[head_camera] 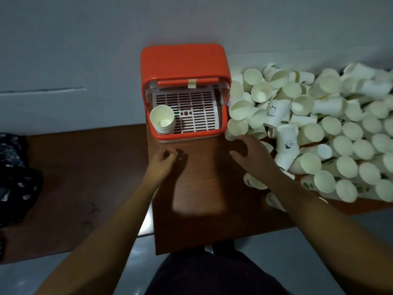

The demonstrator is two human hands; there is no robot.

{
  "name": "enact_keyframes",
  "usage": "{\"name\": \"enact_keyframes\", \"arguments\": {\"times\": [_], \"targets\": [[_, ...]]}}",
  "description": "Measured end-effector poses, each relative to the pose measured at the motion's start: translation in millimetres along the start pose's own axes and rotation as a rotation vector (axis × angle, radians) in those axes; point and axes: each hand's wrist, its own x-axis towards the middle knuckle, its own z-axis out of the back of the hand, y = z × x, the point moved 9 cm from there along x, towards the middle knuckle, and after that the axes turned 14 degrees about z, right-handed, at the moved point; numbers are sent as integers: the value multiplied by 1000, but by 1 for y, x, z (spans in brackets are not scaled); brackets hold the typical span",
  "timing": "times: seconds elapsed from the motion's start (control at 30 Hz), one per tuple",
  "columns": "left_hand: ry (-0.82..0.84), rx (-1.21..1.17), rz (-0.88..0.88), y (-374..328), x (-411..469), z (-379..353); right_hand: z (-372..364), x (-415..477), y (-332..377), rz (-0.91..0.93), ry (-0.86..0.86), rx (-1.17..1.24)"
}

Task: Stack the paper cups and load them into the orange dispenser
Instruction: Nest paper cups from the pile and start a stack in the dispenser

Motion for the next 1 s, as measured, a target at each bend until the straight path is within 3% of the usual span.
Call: {"name": "enact_keyframes", "arguments": {"times": [0.1, 0.2, 0.37, 0.5, 0.6, 0.73, 0.8, 0.93, 1.0], "targets": [[119, 19, -45, -16, -21, -59, 22, -38, -48, -99, -28, -15], [258, 63, -9, -11, -25, -118, 29, -67, -78, -158, 48, -43], [440, 517, -267, -30, -42, -203, 15, -90, -100, -137, 140, -53], [426, 671, -449, -32, -50, -246, -6, -93, -106, -148, 149, 10], [401, 642, -463, -29, -53, -253, -12, -88, -105, -243, 89, 162], [308, 564, -404, -24, -43, -227, -23, -80, -118, -426, 42, 541], [271, 598, -370, -20, -36, -211, -21, -70, -124, -457, 6, 598], [170, 682, -387, -21, -24, -187, 16, -34, -132, -290, -122, 65], [109, 691, -382, -20, -19, -177, 18, -18, -129, -193, -91, -220]]}}
